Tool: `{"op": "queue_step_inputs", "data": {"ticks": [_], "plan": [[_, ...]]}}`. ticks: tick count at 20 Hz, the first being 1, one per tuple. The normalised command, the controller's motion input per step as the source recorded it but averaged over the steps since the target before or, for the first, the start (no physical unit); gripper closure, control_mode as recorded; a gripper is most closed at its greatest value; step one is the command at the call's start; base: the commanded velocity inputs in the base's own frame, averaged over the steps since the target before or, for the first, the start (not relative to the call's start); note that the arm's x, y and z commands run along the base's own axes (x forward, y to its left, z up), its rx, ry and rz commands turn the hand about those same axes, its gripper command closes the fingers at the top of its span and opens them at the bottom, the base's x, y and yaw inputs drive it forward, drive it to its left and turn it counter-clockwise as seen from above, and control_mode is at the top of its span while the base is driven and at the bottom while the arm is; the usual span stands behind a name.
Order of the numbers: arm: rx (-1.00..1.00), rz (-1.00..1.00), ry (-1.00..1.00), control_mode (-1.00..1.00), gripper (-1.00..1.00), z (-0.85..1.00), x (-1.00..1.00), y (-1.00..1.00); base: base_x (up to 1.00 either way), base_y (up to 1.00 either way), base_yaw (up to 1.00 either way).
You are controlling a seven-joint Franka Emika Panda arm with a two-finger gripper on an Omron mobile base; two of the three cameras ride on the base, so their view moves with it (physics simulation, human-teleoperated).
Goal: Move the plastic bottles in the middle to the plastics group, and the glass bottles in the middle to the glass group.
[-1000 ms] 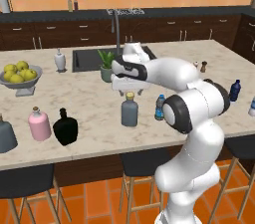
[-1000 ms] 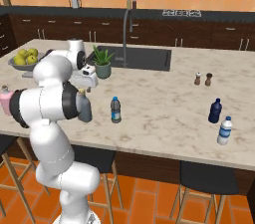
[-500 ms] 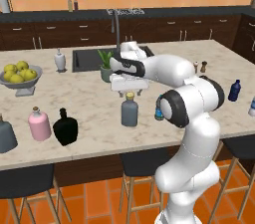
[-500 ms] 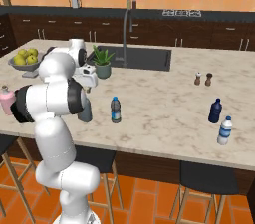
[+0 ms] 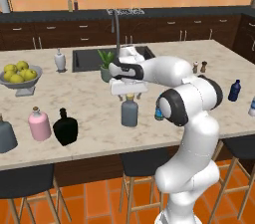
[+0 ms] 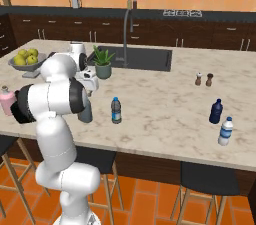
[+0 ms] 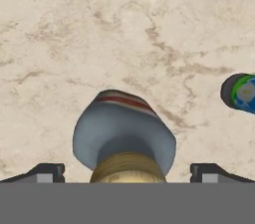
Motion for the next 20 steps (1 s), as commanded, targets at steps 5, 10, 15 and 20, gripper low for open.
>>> {"op": "queue_step_inputs", "data": {"ticks": [5,10,15,20], "plan": [[0.0,0.0,0.04,-1.0,1.0,-0.25,-0.07,0.04,0.0,0.0,0.0],[0.01,0.04,-0.01,-1.0,1.0,-0.06,-0.12,0.13,0.0,0.0,0.0],[0.04,0.22,0.0,-1.0,1.0,0.14,-0.26,0.74,0.0,0.0,0.0],[0.0,0.24,-0.03,-1.0,1.0,0.11,-0.08,0.89,0.0,0.0,0.0]]}}
